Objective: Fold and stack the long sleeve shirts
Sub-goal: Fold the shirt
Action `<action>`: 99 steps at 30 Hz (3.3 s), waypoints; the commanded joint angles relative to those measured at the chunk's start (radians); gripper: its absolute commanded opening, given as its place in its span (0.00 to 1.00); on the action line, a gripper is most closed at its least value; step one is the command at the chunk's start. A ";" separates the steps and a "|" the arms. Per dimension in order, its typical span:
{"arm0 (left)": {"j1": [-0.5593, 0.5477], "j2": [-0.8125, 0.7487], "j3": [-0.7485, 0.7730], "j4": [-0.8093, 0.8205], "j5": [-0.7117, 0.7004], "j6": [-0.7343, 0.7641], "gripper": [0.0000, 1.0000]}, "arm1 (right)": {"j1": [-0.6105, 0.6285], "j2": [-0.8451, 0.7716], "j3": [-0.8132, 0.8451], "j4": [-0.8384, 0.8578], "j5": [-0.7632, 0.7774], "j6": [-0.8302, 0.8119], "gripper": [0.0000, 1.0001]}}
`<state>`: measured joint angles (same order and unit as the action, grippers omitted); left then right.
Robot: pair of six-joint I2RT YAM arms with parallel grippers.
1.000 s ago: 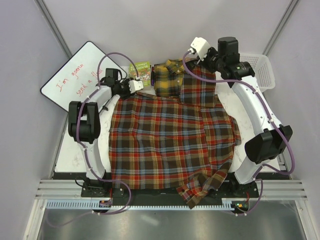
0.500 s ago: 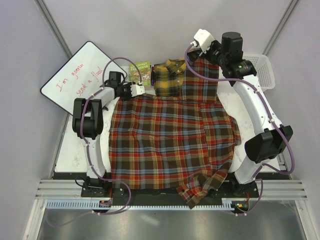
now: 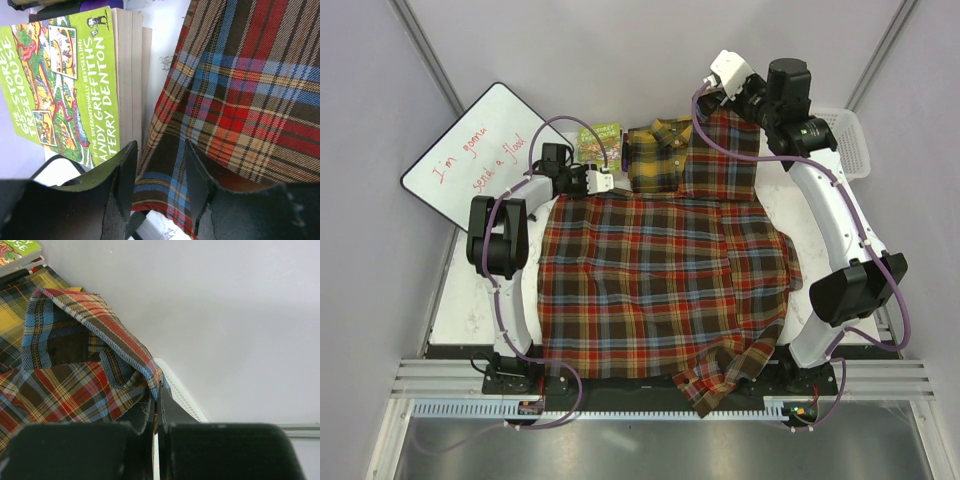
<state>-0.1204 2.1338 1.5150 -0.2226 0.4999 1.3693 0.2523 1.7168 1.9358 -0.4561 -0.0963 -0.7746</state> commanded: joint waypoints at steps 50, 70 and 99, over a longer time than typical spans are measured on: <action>-0.022 -0.411 -0.266 -0.040 -0.087 0.018 0.02 | -0.001 -0.325 -0.119 0.027 -0.054 0.032 0.00; -0.091 -0.609 -0.389 -0.331 -0.219 -0.179 0.02 | 0.001 -0.589 -0.300 -0.194 -0.082 0.031 0.00; -0.170 -0.621 -0.463 -0.587 -0.086 -0.305 0.35 | 0.001 -0.821 -0.454 -0.555 -0.324 0.026 0.04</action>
<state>-0.2893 1.5677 1.0370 -0.7238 0.3302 1.0935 0.2523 0.9276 1.5040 -0.9241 -0.3042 -0.7506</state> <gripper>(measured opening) 0.330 0.035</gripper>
